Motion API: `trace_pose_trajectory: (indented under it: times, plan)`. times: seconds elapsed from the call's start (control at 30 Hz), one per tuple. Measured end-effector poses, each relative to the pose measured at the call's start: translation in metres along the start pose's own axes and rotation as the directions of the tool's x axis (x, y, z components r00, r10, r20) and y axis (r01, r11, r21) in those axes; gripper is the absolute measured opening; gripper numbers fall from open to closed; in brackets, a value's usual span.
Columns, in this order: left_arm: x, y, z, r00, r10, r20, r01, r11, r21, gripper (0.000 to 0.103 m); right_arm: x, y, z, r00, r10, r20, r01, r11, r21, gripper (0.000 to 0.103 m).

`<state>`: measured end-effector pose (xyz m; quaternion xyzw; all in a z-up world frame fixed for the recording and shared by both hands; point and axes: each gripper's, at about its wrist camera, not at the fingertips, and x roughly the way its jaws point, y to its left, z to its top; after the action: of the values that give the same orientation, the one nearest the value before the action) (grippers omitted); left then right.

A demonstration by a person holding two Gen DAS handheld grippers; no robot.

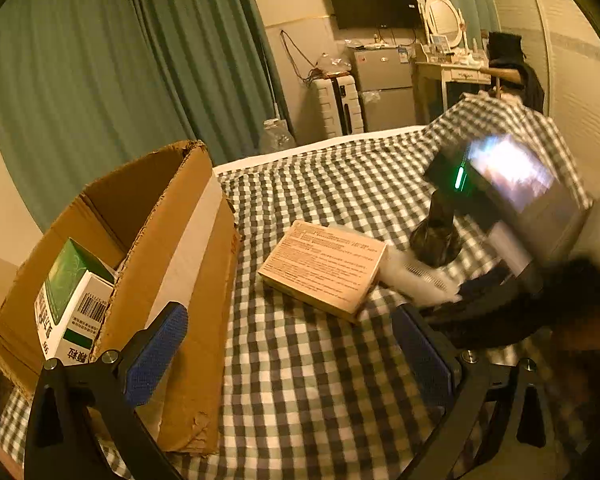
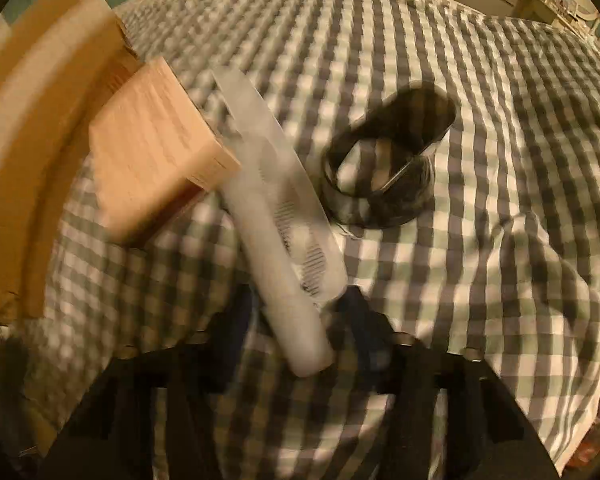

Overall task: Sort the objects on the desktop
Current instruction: 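Grasp the clear plastic tube with the right tool, then grasp the small barcode medicine box with the left tool while the right holds the tube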

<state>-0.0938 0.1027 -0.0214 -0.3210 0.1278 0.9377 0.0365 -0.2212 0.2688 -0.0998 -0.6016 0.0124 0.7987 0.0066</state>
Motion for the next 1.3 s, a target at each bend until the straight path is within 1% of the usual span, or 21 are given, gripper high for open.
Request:
trace_pose_trajectory:
  times: [0.03, 0.07, 0.13, 0.2, 0.27, 0.37, 0.4, 0.5, 0.57, 0.63, 0.77, 0.83, 0.87, 0.9, 0.93, 1.0, 1.03, 1.1, 1.17, 1.2, 1.3]
  plan:
    - [-0.003, 0.001, 0.001, 1.0, -0.022, -0.001, 0.022, 1.0, -0.01, 0.103, -0.004, 0.0, -0.001, 1.0, -0.007, 0.008, 0.007, 1.0, -0.001, 0.025]
    - [-0.007, 0.002, 0.002, 0.998, -0.058, -0.003, 0.058, 0.998, -0.022, 0.103, -0.009, -0.001, -0.003, 1.0, -0.011, 0.014, 0.01, 1.0, 0.008, 0.02]
    - [-0.015, -0.001, 0.003, 0.993, -0.115, -0.007, 0.115, 0.993, -0.042, 0.103, -0.028, -0.009, -0.012, 0.998, 0.014, 0.064, -0.018, 0.998, 0.059, 0.02]
    - [-0.021, -0.003, 0.004, 0.988, -0.157, 0.002, 0.156, 0.986, -0.064, 0.103, -0.051, -0.02, -0.025, 0.988, 0.081, 0.135, -0.098, 0.987, 0.124, 0.02]
    - [-0.019, -0.006, 0.006, 0.981, -0.192, -0.003, 0.192, 0.979, -0.073, 0.103, -0.078, -0.032, -0.041, 0.968, 0.107, 0.227, -0.151, 0.97, 0.188, 0.02]
    - [-0.007, -0.007, 0.007, 0.974, -0.219, -0.052, 0.212, 0.971, -0.112, 0.103, -0.107, -0.046, -0.064, 0.932, 0.112, 0.345, -0.205, 0.946, 0.249, 0.02]
    - [-0.002, -0.007, 0.007, 0.971, -0.231, -0.062, 0.222, 0.966, -0.129, 0.103, -0.116, -0.051, -0.069, 0.916, 0.104, 0.387, -0.223, 0.934, 0.278, 0.02]
    - [0.014, -0.011, 0.003, 0.96, -0.267, -0.09, 0.248, 0.951, -0.183, 0.103, -0.132, -0.064, -0.073, 0.883, 0.075, 0.464, -0.252, 0.908, 0.334, 0.02]
    - [0.032, -0.014, 0.002, 0.958, -0.267, -0.11, 0.238, 0.946, -0.222, 0.103, -0.135, -0.073, -0.073, 0.874, 0.095, 0.476, -0.288, 0.891, 0.351, 0.02]
    - [0.049, -0.013, 0.005, 0.96, -0.258, -0.111, 0.219, 0.935, -0.277, 0.103, -0.132, -0.077, -0.075, 0.876, 0.104, 0.471, -0.3, 0.882, 0.362, 0.02]
    - [0.082, -0.009, 0.01, 0.961, -0.259, -0.1, 0.194, 0.883, -0.427, 0.103, -0.129, -0.077, -0.074, 0.879, 0.128, 0.46, -0.319, 0.875, 0.365, 0.02]
    - [0.097, -0.008, 0.01, 0.966, -0.225, -0.126, 0.14, 0.868, -0.477, 0.103, -0.129, -0.078, -0.074, 0.874, 0.135, 0.467, -0.327, 0.874, 0.36, 0.02]
    - [0.107, -0.008, 0.01, 0.968, -0.194, -0.162, 0.09, 0.864, -0.496, 0.103, -0.129, -0.08, -0.074, 0.873, 0.134, 0.47, -0.329, 0.873, 0.361, 0.02]
    - [0.117, -0.008, 0.009, 0.964, -0.17, -0.203, 0.043, 0.857, -0.514, 0.103, -0.124, -0.081, -0.073, 0.872, 0.139, 0.47, -0.334, 0.87, 0.363, 0.02]
    - [0.123, -0.007, 0.009, 0.959, -0.175, -0.221, 0.033, 0.848, -0.529, 0.103, -0.124, -0.082, -0.073, 0.872, 0.142, 0.468, -0.337, 0.868, 0.365, 0.02]
    - [0.137, -0.008, 0.006, 0.944, -0.225, -0.243, 0.051, 0.824, -0.565, 0.103, -0.122, -0.084, -0.075, 0.873, 0.146, 0.465, -0.342, 0.863, 0.371, 0.02]
    - [0.139, -0.009, 0.006, 0.943, -0.227, -0.241, 0.057, 0.828, -0.558, 0.103, -0.122, -0.085, -0.076, 0.874, 0.15, 0.463, -0.346, 0.861, 0.373, 0.02]
    - [0.14, -0.014, 0.01, 0.945, -0.227, -0.235, 0.084, 0.863, -0.498, 0.103, -0.122, -0.085, -0.077, 0.876, 0.149, 0.458, -0.343, 0.86, 0.377, 0.02]
    - [0.145, -0.02, 0.01, 0.93, -0.255, -0.266, 0.126, 0.897, -0.423, 0.103, -0.121, -0.085, -0.076, 0.878, 0.147, 0.455, -0.339, 0.862, 0.377, 0.02]
    - [0.146, -0.019, 0.008, 0.925, -0.267, -0.27, 0.143, 0.903, -0.405, 0.103, -0.121, -0.084, -0.076, 0.88, 0.143, 0.454, -0.335, 0.863, 0.378, 0.02]
    - [0.145, -0.016, 0.007, 0.914, -0.299, -0.276, 0.177, 0.903, -0.39, 0.103, -0.121, -0.083, -0.076, 0.883, 0.134, 0.451, -0.324, 0.867, 0.378, 0.02]
